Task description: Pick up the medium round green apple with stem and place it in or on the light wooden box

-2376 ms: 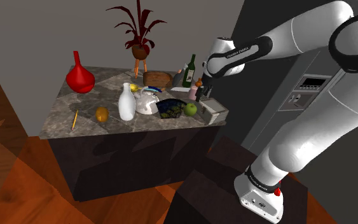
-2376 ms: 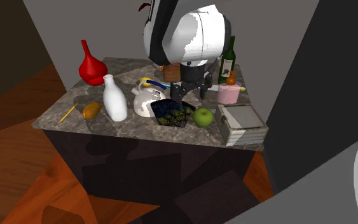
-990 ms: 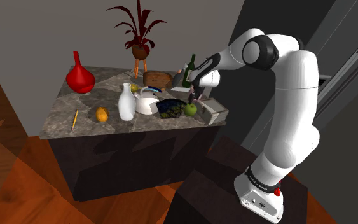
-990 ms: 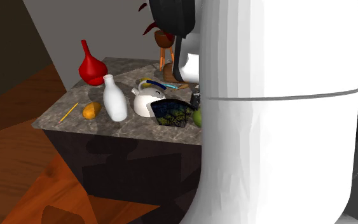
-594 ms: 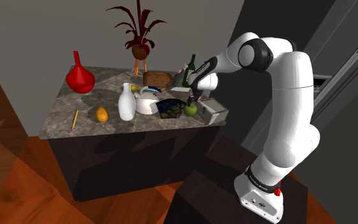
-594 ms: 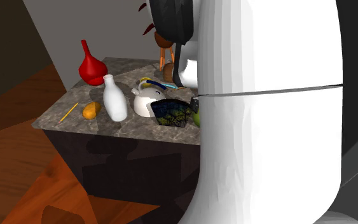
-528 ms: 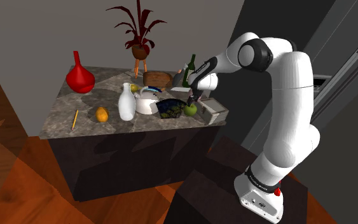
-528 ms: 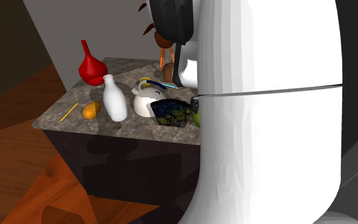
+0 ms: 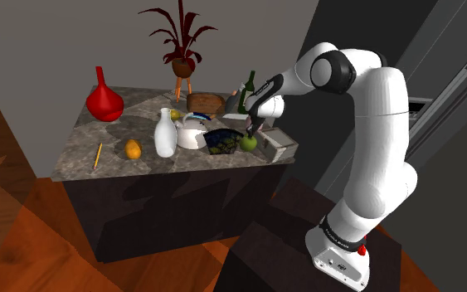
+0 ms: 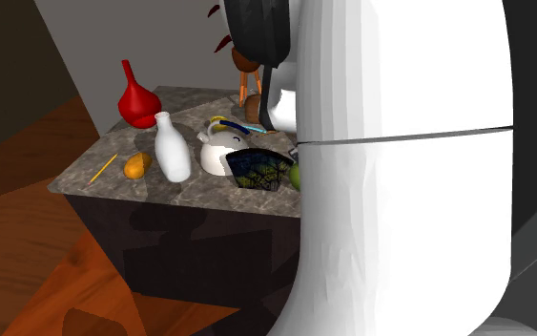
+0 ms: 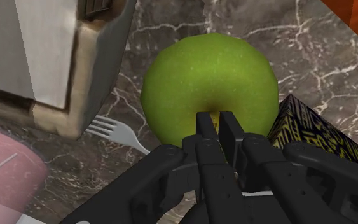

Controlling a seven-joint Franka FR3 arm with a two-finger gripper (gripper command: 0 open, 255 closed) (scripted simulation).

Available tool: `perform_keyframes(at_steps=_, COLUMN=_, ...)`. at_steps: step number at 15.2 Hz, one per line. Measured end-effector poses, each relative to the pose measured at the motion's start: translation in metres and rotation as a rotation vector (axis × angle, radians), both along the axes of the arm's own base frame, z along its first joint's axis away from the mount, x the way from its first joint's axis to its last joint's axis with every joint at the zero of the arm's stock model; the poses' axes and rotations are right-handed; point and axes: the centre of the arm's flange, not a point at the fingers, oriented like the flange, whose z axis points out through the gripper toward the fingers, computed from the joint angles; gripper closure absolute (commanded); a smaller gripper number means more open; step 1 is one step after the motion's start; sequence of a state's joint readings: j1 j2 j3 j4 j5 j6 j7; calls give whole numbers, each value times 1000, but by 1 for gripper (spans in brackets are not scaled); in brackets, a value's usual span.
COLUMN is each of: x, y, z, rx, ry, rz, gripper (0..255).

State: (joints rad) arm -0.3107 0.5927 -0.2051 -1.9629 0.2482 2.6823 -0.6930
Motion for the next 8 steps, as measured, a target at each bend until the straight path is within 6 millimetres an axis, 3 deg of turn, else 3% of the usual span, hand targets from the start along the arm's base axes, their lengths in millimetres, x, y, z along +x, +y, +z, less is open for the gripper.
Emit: perform_keyframes(at_steps=8, x=0, y=0, z=6, rx=0, ry=0, rz=0, gripper=255)
